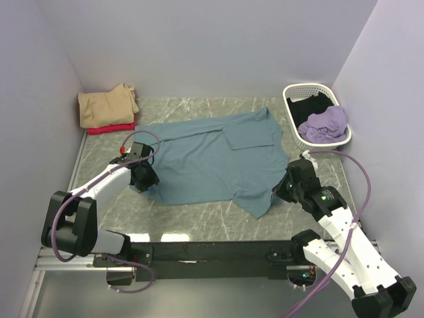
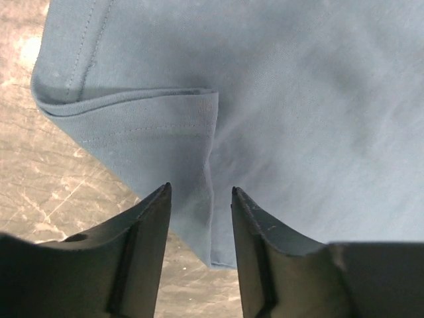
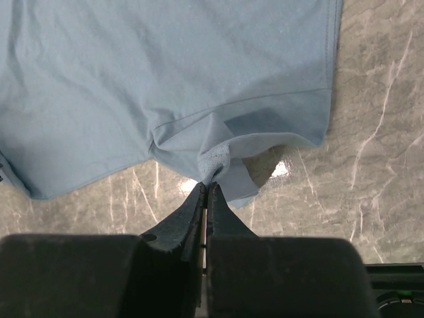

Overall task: Fold and stack the t-shirts
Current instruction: Fold the tshirt

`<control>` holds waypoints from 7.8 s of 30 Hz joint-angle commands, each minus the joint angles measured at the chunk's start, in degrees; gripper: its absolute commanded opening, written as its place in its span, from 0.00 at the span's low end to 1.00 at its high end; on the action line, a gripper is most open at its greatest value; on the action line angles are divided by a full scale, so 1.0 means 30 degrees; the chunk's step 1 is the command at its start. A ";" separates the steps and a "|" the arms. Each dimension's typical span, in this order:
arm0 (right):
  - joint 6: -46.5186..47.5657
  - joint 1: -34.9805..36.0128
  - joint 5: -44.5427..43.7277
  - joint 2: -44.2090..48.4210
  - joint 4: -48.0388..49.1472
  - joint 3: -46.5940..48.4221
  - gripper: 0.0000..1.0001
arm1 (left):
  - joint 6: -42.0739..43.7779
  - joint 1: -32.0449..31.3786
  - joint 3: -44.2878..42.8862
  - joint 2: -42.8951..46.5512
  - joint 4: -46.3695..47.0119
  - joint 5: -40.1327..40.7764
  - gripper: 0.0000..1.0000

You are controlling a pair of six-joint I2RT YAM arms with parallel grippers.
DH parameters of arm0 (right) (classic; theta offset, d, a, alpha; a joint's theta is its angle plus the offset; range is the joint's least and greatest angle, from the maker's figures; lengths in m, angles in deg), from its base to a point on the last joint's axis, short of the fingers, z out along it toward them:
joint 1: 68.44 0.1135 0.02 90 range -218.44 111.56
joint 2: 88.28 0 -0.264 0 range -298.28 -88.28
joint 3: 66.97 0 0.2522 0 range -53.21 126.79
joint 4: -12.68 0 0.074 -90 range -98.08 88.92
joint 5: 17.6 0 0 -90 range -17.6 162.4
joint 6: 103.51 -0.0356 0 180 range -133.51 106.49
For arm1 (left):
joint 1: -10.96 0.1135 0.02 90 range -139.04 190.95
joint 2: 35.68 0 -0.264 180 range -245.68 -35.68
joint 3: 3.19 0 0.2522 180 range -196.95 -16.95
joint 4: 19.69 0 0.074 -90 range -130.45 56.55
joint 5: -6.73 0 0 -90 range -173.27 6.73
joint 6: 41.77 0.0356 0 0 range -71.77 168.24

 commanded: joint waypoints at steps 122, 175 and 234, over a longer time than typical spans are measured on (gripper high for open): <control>0.5903 -0.6014 -0.2583 -2.0458 0.6408 1.4123 0.00 | 0.3068 0.2475 -0.8003 -0.7678 -0.0192 0.5421 0.53; 0.4907 -0.5897 0.8783 -2.0549 1.0159 0.7532 0.54 | 0.3888 0.1333 -0.4490 -0.3928 0.3411 -0.0202 0.99; 0.6313 -0.4549 0.5704 -2.5473 0.5267 2.0454 0.55 | 0.4356 0.1303 -0.5427 -0.6242 0.2766 0.0326 0.99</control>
